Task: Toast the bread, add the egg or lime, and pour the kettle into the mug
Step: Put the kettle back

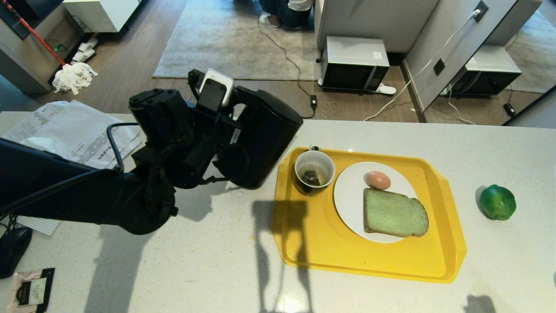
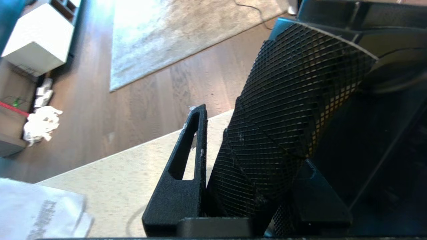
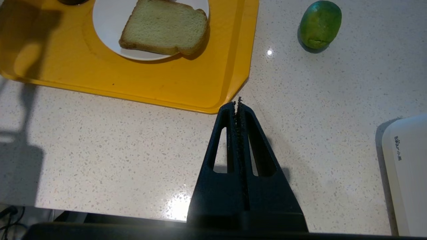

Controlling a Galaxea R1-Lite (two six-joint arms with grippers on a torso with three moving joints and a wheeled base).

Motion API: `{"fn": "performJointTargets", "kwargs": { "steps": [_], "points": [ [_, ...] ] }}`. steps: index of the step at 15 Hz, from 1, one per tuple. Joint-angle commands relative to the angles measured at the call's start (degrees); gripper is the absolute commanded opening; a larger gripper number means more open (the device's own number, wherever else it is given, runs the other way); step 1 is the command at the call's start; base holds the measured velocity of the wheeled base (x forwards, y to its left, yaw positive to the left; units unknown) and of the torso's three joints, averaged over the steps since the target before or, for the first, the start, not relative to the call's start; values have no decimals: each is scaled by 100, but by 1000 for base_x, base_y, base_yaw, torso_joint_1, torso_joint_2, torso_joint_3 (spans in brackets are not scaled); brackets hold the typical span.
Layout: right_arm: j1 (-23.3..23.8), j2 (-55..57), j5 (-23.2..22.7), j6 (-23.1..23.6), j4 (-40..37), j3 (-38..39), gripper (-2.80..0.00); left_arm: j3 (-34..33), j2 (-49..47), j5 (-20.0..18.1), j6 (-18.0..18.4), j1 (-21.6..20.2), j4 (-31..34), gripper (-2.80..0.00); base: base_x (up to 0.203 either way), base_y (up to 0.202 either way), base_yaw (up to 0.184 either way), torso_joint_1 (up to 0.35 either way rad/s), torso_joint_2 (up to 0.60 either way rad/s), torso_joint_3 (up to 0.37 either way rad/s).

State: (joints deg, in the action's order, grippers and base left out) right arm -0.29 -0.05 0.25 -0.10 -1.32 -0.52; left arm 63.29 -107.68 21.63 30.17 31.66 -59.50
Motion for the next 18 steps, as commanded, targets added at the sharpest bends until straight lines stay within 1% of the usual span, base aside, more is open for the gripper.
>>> {"fn": "performJointTargets", "kwargs": {
  "steps": [1,3,5,6,15,18],
  "points": [
    [-6,5,1,1,0,0,-280,-114,-31,10,6,21,-26,-280,0,0,0,0,0,0],
    [0,5,1,1,0,0,-280,-272,-7,8,6,64,-190,-280,0,0,0,0,0,0],
    [3,5,1,1,0,0,-280,-486,-49,16,32,90,-716,-280,0,0,0,0,0,0],
    [-6,5,1,1,0,0,-280,-601,-47,24,40,94,-820,-280,0,0,0,0,0,0],
    [-6,5,1,1,0,0,-280,-1817,573,67,24,51,-870,-280,0,0,0,0,0,0],
    [3,5,1,1,0,0,-280,-2160,762,96,24,-99,-870,-280,0,0,0,0,0,0]
  ]
}}
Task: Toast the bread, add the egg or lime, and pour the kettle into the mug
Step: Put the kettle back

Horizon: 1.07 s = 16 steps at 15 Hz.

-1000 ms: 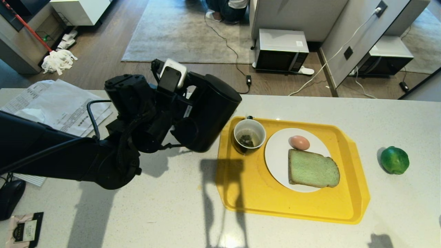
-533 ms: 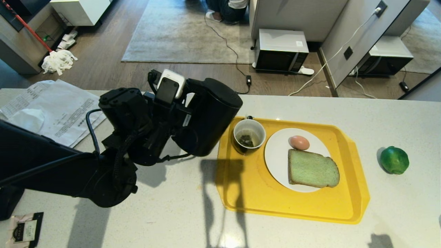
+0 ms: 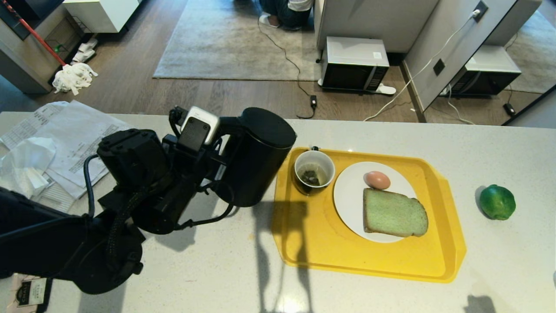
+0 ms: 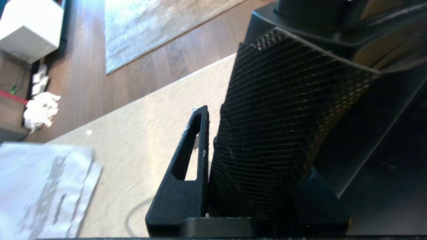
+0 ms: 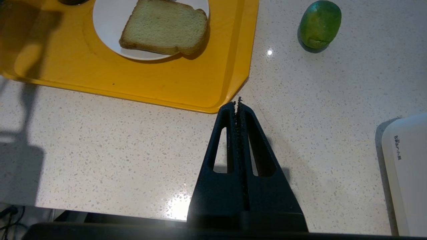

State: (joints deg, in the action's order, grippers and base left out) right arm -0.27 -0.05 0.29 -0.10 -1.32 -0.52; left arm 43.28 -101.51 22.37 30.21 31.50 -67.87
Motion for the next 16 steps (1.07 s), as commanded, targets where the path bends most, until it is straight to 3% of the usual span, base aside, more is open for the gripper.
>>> {"fn": "performJointTargets", "kwargs": {
  "steps": [1,4,8,13,16],
  "points": [
    [-4,5,-3,1,0,0,-280,-250,188,22,20,-145,-34,-280,0,0,0,0,0,0],
    [-6,5,-3,1,0,0,-280,-512,269,14,-12,-257,-40,-280,0,0,0,0,0,0],
    [0,5,-3,1,0,0,-280,-811,238,13,-320,-294,-34,-280,0,0,0,0,0,0],
    [0,5,-3,1,0,0,-280,-879,96,-63,-340,-652,-34,-280,0,0,0,0,0,0],
    [-4,5,-3,1,0,0,-280,-935,-20,-348,-343,-940,-34,-280,0,0,0,0,0,0]
  ]
}}
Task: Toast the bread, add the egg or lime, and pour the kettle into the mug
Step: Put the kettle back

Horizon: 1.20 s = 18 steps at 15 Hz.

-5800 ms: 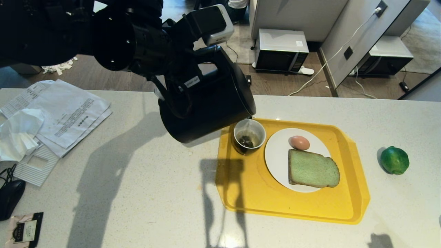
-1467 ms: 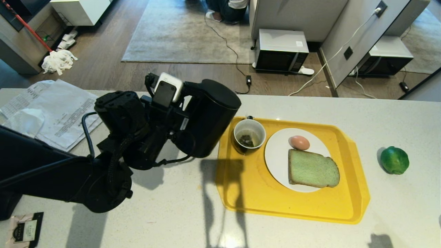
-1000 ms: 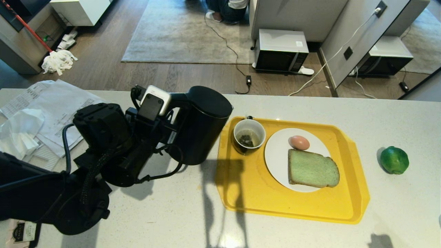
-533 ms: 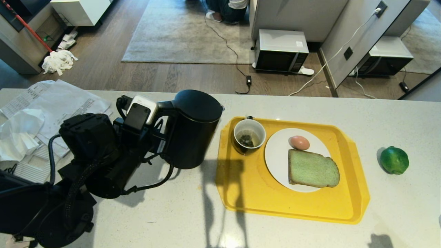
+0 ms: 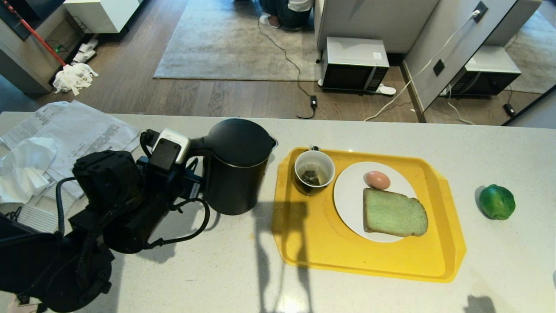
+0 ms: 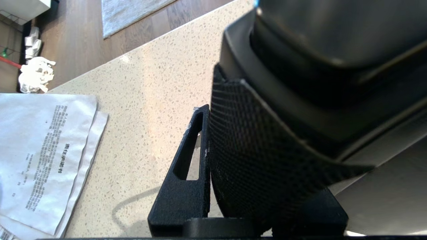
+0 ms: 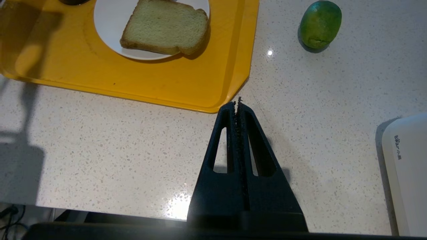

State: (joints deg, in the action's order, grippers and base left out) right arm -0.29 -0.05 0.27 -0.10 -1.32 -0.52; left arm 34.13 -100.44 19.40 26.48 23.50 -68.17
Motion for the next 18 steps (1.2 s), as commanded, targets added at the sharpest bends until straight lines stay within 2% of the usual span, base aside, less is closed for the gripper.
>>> {"fn": "performJointTargets", "kwargs": {
  "steps": [1,3,14,18],
  "points": [
    [3,5,0,1,0,0,-280,-10,-169,-158,26,-237,-3,-280,0,0,0,0,0,0],
    [-6,5,0,1,0,0,-280,30,-279,-271,24,-341,-9,-280,0,0,0,0,0,0],
    [-6,5,0,1,0,0,-280,565,-485,-371,-46,-581,-3,-280,0,0,0,0,0,0],
    [3,5,0,1,0,0,-280,565,-494,-367,-248,-610,-12,-280,0,0,0,0,0,0]
  ]
}}
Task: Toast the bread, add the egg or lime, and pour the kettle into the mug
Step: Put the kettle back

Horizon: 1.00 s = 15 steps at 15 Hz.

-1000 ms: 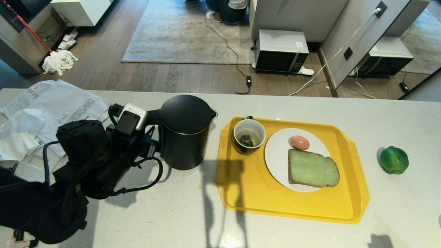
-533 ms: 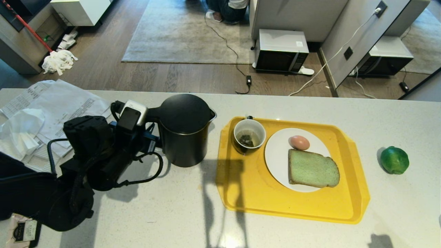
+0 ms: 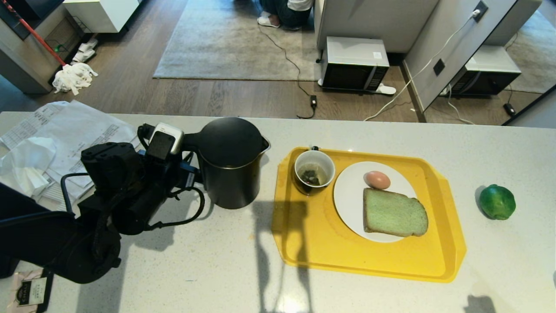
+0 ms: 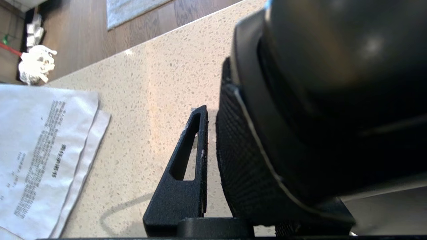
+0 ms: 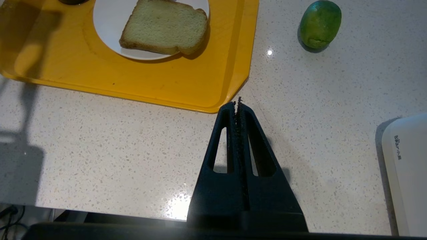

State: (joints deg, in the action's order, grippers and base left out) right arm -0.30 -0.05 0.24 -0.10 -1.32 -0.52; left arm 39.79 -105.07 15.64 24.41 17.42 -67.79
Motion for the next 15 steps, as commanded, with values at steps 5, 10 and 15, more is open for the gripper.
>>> {"fn": "performJointTargets", "kwargs": {
  "steps": [5,10,15],
  "points": [
    [-3,5,2,1,0,0,-280,-42,-75,15,-51,-2,-50,0,0,0,0,0,0,0],
    [-4,5,2,1,0,0,-280,-221,-18,9,-51,34,-80,0,0,0,0,0,0,0],
    [0,5,2,1,0,0,-280,-835,-23,26,-9,76,-1015,0,0,0,0,0,0,0]
  ]
}}
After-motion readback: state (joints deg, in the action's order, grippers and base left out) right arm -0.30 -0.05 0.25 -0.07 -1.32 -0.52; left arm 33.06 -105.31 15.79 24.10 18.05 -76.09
